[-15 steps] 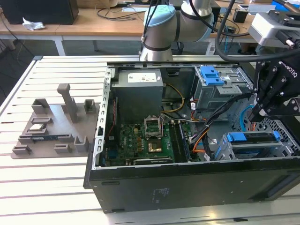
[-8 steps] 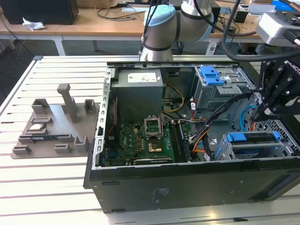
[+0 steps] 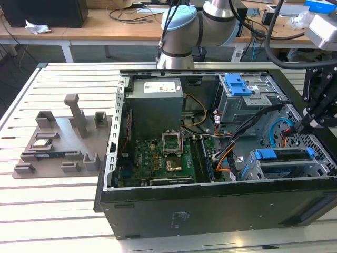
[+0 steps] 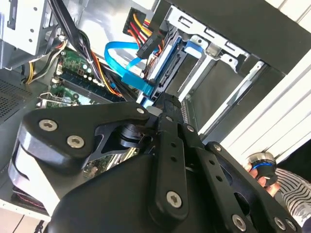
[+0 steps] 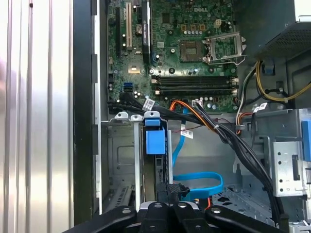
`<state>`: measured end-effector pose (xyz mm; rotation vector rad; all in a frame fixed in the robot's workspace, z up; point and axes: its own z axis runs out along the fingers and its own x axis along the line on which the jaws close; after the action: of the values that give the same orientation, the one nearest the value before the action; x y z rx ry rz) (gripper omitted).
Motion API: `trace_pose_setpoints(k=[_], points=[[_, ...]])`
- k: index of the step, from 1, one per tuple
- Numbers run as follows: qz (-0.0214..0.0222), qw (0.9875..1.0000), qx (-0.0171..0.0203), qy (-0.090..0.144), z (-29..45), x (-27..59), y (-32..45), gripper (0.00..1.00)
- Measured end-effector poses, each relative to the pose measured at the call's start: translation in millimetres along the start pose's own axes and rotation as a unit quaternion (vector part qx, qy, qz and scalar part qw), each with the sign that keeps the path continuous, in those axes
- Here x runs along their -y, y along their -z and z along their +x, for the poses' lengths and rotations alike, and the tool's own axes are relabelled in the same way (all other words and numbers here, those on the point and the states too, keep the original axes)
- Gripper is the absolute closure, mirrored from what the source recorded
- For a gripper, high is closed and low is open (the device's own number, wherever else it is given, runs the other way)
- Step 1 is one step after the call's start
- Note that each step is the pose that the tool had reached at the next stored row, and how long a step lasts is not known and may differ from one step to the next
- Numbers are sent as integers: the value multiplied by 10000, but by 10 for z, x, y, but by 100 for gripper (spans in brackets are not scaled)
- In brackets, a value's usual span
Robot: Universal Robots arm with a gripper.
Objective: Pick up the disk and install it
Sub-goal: 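Insert the disk into the insertion slot, then insert the first disk wire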
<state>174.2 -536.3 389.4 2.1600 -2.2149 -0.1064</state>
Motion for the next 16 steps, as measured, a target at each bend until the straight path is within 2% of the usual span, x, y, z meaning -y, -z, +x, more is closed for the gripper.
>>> trace_pose_setpoints(k=[5, 7, 8, 9, 11, 12, 16], points=[[0, 10000, 0, 0, 1, 3, 0, 89], [0, 10000, 0, -1, 1, 3, 0, 76], [0, 10000, 0, -1, 1, 3, 0, 76], [0, 10000, 0, 0, 1, 3, 1, 64], [0, 10000, 0, 0, 1, 4, 0, 52], [0, 10000, 0, 1, -3, 13, 0, 52], [-20, 10000, -1, -1, -162, 132, -15, 52]])
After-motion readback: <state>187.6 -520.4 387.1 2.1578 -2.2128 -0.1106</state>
